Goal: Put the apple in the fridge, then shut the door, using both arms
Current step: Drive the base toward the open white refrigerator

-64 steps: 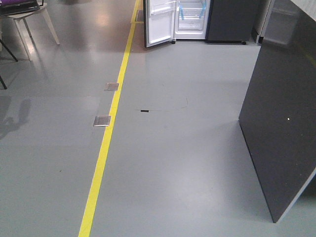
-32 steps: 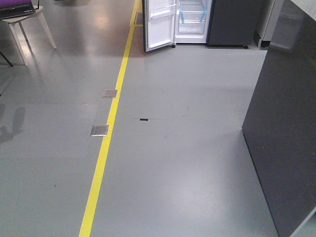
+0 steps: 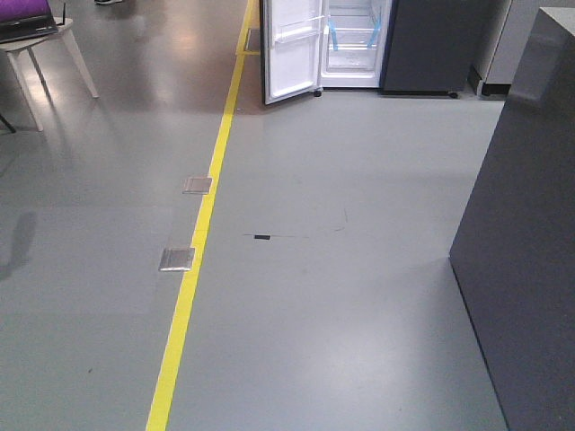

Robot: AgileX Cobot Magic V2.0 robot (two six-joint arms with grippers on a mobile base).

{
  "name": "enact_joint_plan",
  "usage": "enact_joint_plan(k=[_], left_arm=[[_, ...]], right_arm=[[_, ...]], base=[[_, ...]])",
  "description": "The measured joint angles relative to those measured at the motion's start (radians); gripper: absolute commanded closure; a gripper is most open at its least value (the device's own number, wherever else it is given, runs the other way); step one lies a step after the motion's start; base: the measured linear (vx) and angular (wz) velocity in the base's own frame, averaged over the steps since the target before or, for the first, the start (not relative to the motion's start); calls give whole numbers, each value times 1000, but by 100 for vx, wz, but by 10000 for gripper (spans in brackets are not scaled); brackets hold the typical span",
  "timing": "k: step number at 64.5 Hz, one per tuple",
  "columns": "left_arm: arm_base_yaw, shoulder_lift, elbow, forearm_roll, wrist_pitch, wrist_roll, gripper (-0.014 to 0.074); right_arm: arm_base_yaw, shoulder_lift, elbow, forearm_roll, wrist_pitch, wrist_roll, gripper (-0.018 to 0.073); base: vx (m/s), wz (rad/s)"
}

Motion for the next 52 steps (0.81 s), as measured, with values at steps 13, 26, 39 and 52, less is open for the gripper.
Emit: enact_joint_plan(k=[13, 26, 39, 52], left_arm=[[0, 0, 0, 0, 0, 0, 601], [0, 0, 0, 0, 0, 0, 601], [0, 0, 0, 0, 0, 0, 601], [0, 0, 0, 0, 0, 0, 601]], right_arm=[[0, 0, 0, 0, 0, 0, 459], [0, 0, 0, 0, 0, 0, 459], [0, 0, 0, 0, 0, 0, 459], [0, 0, 0, 0, 0, 0, 459]], base=[[21, -3], [18, -3], [18, -3], [18, -1]])
